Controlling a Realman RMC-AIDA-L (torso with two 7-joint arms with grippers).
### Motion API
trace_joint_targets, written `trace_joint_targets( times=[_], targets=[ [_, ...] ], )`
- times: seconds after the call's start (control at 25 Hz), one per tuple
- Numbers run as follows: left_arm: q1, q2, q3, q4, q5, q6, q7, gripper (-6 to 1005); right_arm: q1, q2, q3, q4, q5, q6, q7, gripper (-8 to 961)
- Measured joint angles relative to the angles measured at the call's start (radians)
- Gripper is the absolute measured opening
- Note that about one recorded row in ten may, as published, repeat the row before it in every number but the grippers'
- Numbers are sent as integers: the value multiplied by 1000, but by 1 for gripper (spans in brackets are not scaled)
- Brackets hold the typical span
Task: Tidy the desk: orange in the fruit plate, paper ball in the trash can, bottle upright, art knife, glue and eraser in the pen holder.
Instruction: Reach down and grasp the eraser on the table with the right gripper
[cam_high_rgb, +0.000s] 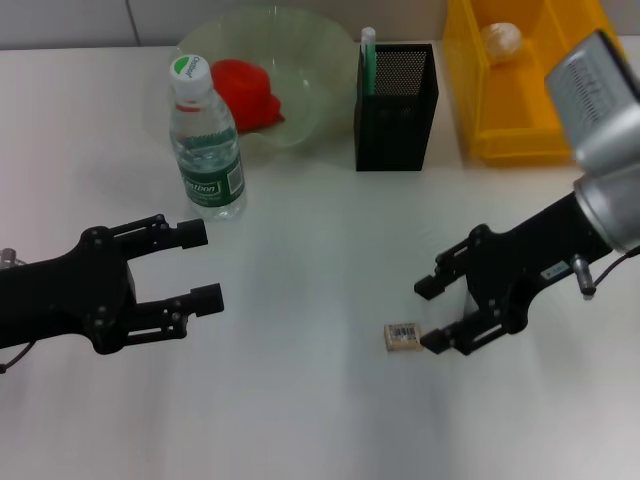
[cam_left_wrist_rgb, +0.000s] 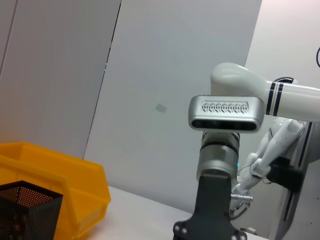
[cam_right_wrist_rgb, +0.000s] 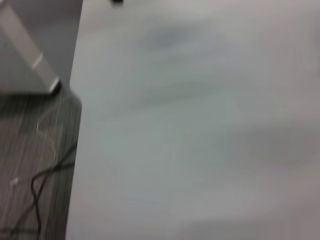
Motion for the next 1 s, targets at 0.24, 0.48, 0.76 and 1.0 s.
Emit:
trace_joint_targets(
  times=[0.24,0.48,0.76,1.0],
  targets=[
    [0,-4,-1,0,0,-4,-1,786,-1,0,-145,5,12,78,-3,651],
    [0,-7,-2,-2,0,-7,-1,786,0,2,-238,15,47,140,-16,634],
    [2,-11,-2,-2,-3,-8,-1,786,-1,3,-328,18,69,218,-25,568],
    [6,-11,-2,-2,-6,-8,-1,786,-1,4,-367,18,72,262,-26,510]
  ],
)
